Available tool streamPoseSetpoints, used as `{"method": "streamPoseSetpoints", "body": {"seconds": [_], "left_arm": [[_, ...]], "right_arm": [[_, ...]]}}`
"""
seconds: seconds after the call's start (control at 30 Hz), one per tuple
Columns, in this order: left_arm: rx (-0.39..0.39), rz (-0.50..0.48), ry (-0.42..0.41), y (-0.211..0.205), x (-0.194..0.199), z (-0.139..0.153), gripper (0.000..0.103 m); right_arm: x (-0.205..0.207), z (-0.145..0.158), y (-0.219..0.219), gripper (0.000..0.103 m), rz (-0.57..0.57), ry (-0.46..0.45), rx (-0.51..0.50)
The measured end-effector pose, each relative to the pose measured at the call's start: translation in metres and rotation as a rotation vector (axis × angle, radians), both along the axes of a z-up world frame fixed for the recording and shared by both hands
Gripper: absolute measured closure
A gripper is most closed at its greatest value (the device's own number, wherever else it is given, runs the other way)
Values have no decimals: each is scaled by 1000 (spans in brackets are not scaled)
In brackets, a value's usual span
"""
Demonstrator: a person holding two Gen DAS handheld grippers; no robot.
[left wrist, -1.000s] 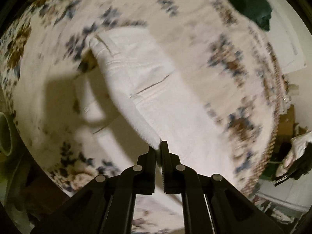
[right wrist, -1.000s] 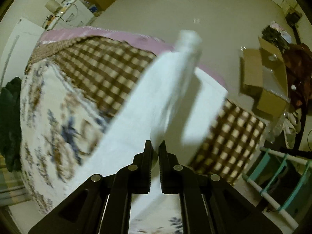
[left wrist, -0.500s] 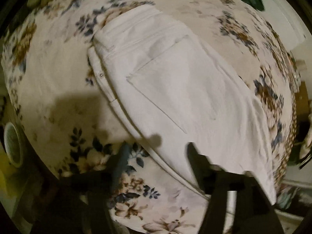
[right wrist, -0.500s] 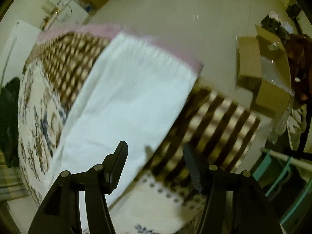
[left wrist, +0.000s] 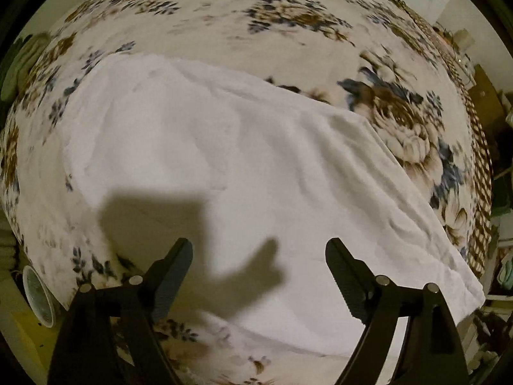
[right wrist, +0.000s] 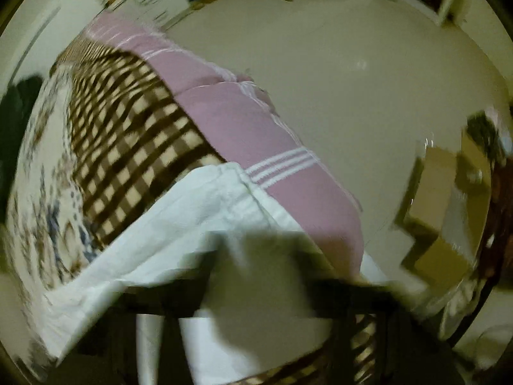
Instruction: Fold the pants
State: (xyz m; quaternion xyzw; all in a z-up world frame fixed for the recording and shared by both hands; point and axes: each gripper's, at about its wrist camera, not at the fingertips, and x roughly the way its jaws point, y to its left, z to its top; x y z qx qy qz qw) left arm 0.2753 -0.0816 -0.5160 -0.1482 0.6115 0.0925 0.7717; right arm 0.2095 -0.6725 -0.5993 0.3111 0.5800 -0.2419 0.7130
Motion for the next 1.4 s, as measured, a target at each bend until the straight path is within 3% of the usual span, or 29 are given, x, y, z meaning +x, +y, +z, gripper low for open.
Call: {"method": "streamPoseSetpoints", "body": {"seconds": [0.1, 0.3, 0.43, 0.53, 0.57, 0.6, 0.67, 0.77, 0.9, 1.0, 1.13, 1.17, 1.2, 1.23, 1.27, 1.4], "left_arm": [[11, 1, 0, -10, 4, 1, 18], [14, 20, -2, -11, 3, -2, 18], [-6, 79, 25, 8, -5, -10, 18], [-24, 126, 62, 32, -12, -16, 18], [-21, 130, 67, 38, -13, -16, 18], [-14, 131, 68, 47, -12, -14, 18], [10, 127, 55, 59, -11, -10, 18], [50, 140, 21, 89, -5, 1, 18], [42, 224, 18, 148, 2, 1, 18], [29, 297, 15, 191, 1, 0, 18], [2, 389, 17, 239, -1, -5, 18], [-9, 410, 21, 250, -3, -7, 18], [-28, 434, 26, 262, -6, -11, 18], [-36, 447, 28, 270, -7, -13, 18], [-41, 462, 32, 278, -9, -16, 18], [-95, 512, 37, 303, -16, -27, 18]], "right_arm": [[4, 11, 9, 99, 51, -19, -68], [4, 47, -1, 99, 22, -115, -130], [21, 2, 0, 96, 72, 63, -58], [33, 3, 20, 81, 149, 197, -149], [34, 12, 31, 66, 158, 180, -156], [37, 29, 48, 52, 159, 138, -156], [46, 55, 84, 46, 172, 56, -121], [85, 70, 166, 46, 318, -29, 56], [169, 49, 302, 46, 584, -61, 343], [224, 26, 388, 46, 740, -7, 409], [269, -9, 445, 46, 814, 126, 448], [273, -15, 454, 46, 831, 157, 460], [274, -18, 465, 53, 867, 178, 461], [275, -20, 476, 67, 901, 183, 437], [275, -19, 483, 96, 925, 186, 394], [281, -16, 481, 98, 846, 162, 294]]}}
